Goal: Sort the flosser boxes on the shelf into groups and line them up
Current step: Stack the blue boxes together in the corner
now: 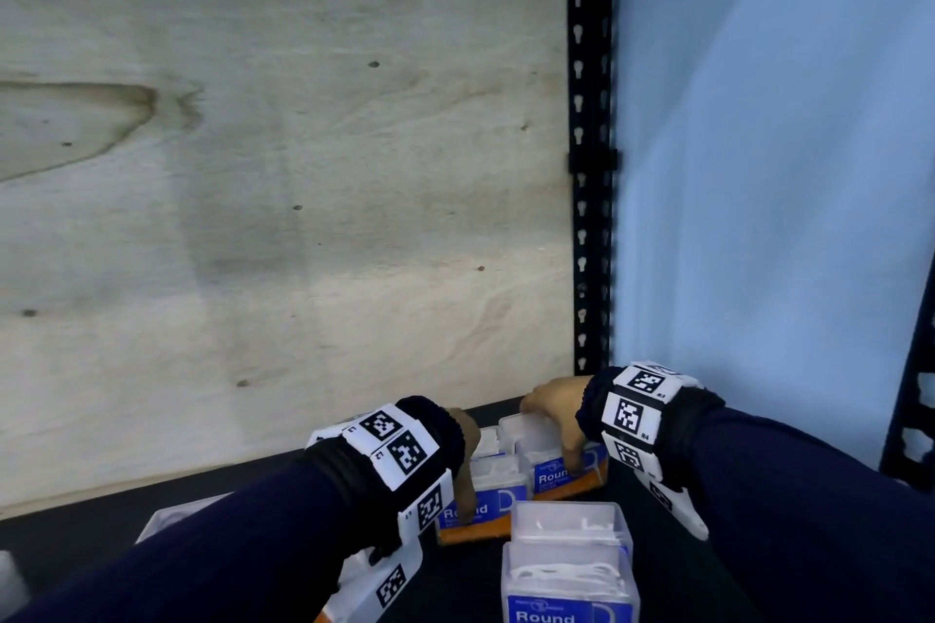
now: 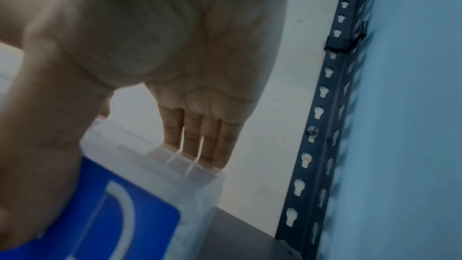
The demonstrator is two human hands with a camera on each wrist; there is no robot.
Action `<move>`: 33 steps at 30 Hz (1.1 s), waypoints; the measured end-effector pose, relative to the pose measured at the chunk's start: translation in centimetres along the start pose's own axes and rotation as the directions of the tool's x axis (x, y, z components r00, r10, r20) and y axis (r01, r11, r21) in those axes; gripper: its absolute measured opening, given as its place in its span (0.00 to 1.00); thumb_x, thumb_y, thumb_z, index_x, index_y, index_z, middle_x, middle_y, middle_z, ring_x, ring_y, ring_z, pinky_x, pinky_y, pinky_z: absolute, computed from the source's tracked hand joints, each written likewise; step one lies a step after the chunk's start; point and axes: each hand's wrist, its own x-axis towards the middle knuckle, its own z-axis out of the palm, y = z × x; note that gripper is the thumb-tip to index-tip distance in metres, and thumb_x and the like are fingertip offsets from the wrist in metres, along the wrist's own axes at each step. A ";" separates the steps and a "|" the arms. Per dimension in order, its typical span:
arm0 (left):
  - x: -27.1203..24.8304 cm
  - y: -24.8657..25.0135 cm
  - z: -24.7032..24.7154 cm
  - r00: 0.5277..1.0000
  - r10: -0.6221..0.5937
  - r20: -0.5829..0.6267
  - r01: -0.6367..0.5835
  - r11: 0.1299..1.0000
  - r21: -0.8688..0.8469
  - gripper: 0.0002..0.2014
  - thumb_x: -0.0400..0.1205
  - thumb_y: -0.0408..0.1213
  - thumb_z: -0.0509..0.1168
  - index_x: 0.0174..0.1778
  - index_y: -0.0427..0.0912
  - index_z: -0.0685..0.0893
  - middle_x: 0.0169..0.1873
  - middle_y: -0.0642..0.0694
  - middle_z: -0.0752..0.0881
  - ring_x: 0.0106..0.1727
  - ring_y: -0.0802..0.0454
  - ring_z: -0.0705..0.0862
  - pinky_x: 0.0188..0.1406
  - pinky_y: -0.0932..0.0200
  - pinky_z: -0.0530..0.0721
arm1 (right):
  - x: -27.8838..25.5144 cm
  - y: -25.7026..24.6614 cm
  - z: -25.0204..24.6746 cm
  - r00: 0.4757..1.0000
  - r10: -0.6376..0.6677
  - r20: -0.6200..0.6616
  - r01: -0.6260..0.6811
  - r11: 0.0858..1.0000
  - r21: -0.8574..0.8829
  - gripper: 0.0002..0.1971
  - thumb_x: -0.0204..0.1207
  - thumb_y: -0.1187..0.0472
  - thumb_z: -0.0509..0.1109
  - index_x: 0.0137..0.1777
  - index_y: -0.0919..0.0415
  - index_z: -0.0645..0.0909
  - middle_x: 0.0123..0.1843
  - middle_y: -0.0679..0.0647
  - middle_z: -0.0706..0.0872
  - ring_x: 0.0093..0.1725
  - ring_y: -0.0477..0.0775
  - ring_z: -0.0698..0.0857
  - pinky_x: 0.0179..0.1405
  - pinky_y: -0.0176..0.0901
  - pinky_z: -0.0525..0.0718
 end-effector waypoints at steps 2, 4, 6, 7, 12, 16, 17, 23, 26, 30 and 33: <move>0.6 -0.2 0.4 1.000 0.013 0.019 -0.014 0.998 0.054 0.22 0.78 0.46 0.70 0.25 0.45 0.67 0.18 0.42 0.71 0.24 0.55 0.62 0.09 0.72 0.67 | -0.1 0.1 0.1 1.000 -0.007 -0.002 0.007 1.000 0.017 0.42 0.66 0.62 0.78 0.78 0.60 0.62 0.75 0.58 0.74 0.73 0.58 0.75 0.69 0.50 0.79; 0.5 -0.1 0.6 1.000 -0.003 0.016 0.002 0.998 0.065 0.20 0.77 0.49 0.70 0.27 0.45 0.69 0.18 0.42 0.71 0.24 0.55 0.63 0.13 0.69 0.67 | -0.2 0.1 0.2 1.000 -0.018 -0.014 0.019 1.000 0.021 0.41 0.65 0.62 0.79 0.77 0.60 0.64 0.74 0.58 0.75 0.72 0.58 0.76 0.66 0.48 0.79; 0.4 0.0 0.4 1.000 0.008 0.003 -0.008 0.999 0.037 0.17 0.77 0.47 0.71 0.31 0.45 0.72 0.19 0.43 0.70 0.25 0.56 0.62 0.13 0.70 0.67 | -0.4 0.1 0.3 0.999 -0.028 -0.033 0.029 0.999 0.021 0.39 0.65 0.62 0.79 0.76 0.60 0.66 0.73 0.58 0.76 0.71 0.58 0.77 0.64 0.47 0.80; 0.3 0.0 0.4 1.000 0.012 0.004 -0.012 0.999 0.040 0.16 0.77 0.47 0.71 0.32 0.44 0.74 0.22 0.44 0.69 0.25 0.56 0.63 0.15 0.69 0.68 | -0.5 0.1 0.4 0.999 -0.033 -0.040 0.034 0.999 0.022 0.39 0.65 0.62 0.79 0.76 0.61 0.66 0.72 0.58 0.77 0.70 0.58 0.77 0.64 0.48 0.80; -0.1 -0.2 0.6 1.000 -0.007 -0.029 0.008 1.000 0.026 0.31 0.75 0.50 0.72 0.67 0.31 0.78 0.50 0.39 0.81 0.43 0.50 0.75 0.38 0.60 0.73 | -0.6 0.3 0.6 0.998 -0.048 -0.043 0.050 0.998 0.041 0.40 0.65 0.61 0.79 0.77 0.61 0.66 0.74 0.58 0.76 0.71 0.58 0.76 0.67 0.50 0.80; -0.7 -0.2 0.8 0.991 0.009 -0.136 -0.008 1.000 0.002 0.36 0.73 0.50 0.74 0.70 0.31 0.74 0.68 0.37 0.80 0.56 0.48 0.78 0.52 0.54 0.77 | -1.1 0.5 0.8 0.998 -0.044 -0.049 0.048 0.996 0.079 0.44 0.66 0.59 0.79 0.80 0.62 0.61 0.78 0.58 0.71 0.76 0.58 0.72 0.74 0.52 0.74; -1.1 -0.1 0.8 0.985 0.021 -0.174 -0.023 1.000 -0.008 0.36 0.72 0.49 0.75 0.71 0.31 0.72 0.68 0.36 0.78 0.61 0.46 0.79 0.56 0.52 0.78 | -1.4 0.6 0.8 0.997 -0.048 -0.060 0.052 0.995 0.080 0.44 0.66 0.58 0.79 0.81 0.62 0.60 0.79 0.58 0.70 0.76 0.58 0.71 0.75 0.51 0.73; -3.0 0.3 1.0 0.948 0.037 -0.316 -0.062 0.996 -0.067 0.32 0.76 0.43 0.72 0.73 0.36 0.71 0.69 0.39 0.75 0.68 0.42 0.77 0.63 0.51 0.78 | -2.8 1.4 1.0 0.981 -0.035 -0.191 0.046 0.998 0.052 0.32 0.72 0.56 0.74 0.75 0.63 0.71 0.74 0.58 0.75 0.71 0.58 0.75 0.67 0.45 0.75; -3.2 0.3 1.3 0.955 0.039 -0.293 -0.049 0.998 -0.029 0.26 0.78 0.41 0.70 0.70 0.33 0.75 0.68 0.37 0.79 0.66 0.41 0.80 0.63 0.52 0.79 | -3.2 1.7 1.4 0.978 -0.009 -0.207 0.023 0.998 0.065 0.26 0.74 0.58 0.72 0.72 0.63 0.75 0.71 0.58 0.79 0.68 0.57 0.79 0.62 0.41 0.77; -3.5 0.5 1.6 0.954 0.028 -0.298 -0.029 1.000 0.002 0.24 0.80 0.39 0.68 0.70 0.31 0.76 0.68 0.36 0.79 0.67 0.40 0.79 0.64 0.52 0.79 | -3.3 1.7 1.8 0.978 0.003 -0.207 0.016 0.996 0.090 0.23 0.75 0.60 0.71 0.70 0.63 0.78 0.69 0.58 0.82 0.66 0.57 0.81 0.60 0.40 0.78; -3.8 0.8 1.6 0.955 0.024 -0.297 -0.015 0.999 0.032 0.24 0.80 0.38 0.68 0.70 0.31 0.76 0.68 0.35 0.80 0.67 0.40 0.79 0.65 0.52 0.79 | -3.3 1.6 1.9 0.980 0.001 -0.199 0.018 0.995 0.096 0.22 0.75 0.60 0.71 0.69 0.63 0.79 0.69 0.58 0.82 0.66 0.57 0.81 0.62 0.41 0.78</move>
